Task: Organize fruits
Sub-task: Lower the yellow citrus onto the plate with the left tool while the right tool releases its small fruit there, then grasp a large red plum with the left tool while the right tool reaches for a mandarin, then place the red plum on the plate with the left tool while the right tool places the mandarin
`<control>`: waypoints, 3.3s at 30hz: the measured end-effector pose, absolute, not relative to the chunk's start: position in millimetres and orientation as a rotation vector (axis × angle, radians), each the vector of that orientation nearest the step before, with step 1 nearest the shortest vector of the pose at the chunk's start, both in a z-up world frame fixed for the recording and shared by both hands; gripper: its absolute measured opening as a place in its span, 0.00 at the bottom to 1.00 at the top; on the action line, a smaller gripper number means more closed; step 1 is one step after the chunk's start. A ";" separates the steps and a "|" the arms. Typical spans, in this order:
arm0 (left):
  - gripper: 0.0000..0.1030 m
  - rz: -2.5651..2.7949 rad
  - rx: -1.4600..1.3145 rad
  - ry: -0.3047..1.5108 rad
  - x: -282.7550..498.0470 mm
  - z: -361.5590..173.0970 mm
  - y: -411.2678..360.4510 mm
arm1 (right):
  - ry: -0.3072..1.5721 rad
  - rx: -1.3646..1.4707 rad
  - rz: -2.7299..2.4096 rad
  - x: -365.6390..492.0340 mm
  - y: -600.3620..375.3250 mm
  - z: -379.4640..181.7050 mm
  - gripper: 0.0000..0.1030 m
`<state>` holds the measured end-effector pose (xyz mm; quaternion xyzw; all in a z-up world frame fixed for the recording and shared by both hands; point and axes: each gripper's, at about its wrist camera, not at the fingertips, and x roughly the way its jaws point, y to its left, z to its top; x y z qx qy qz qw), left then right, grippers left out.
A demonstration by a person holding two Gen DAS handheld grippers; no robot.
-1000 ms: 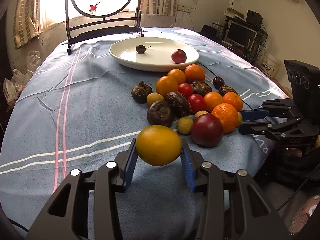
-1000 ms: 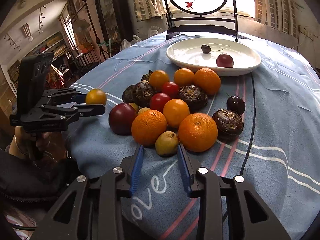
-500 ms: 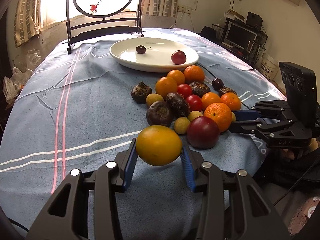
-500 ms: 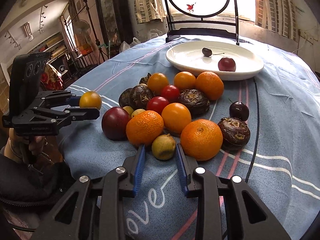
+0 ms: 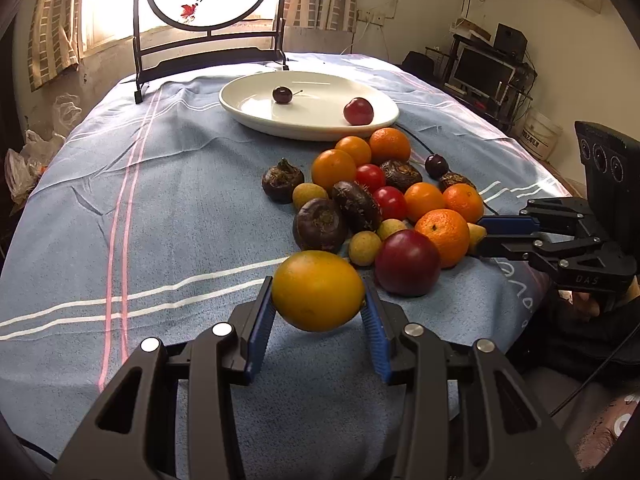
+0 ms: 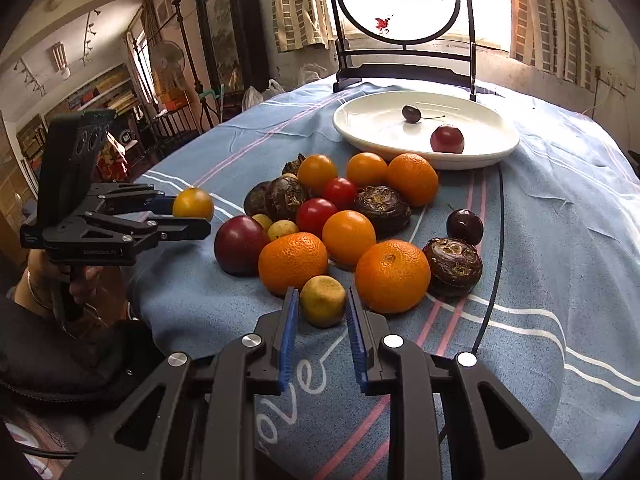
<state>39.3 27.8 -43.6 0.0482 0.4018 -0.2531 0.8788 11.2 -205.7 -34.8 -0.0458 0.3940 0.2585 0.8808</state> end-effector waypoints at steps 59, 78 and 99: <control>0.57 -0.578 0.184 0.775 16.2 -16.6 -13.9 | 0.718 0.215 0.356 57.7 -296.6 -24.4 0.49; 0.38 -0.551 0.077 0.785 17.0 -32.4 -15.9 | 0.761 0.093 0.470 35.1 -263.4 -32.9 0.48; 0.38 -0.511 -0.003 0.775 23.0 -25.6 15.1 | 0.755 -0.036 0.359 27.6 -226.3 -31.7 0.41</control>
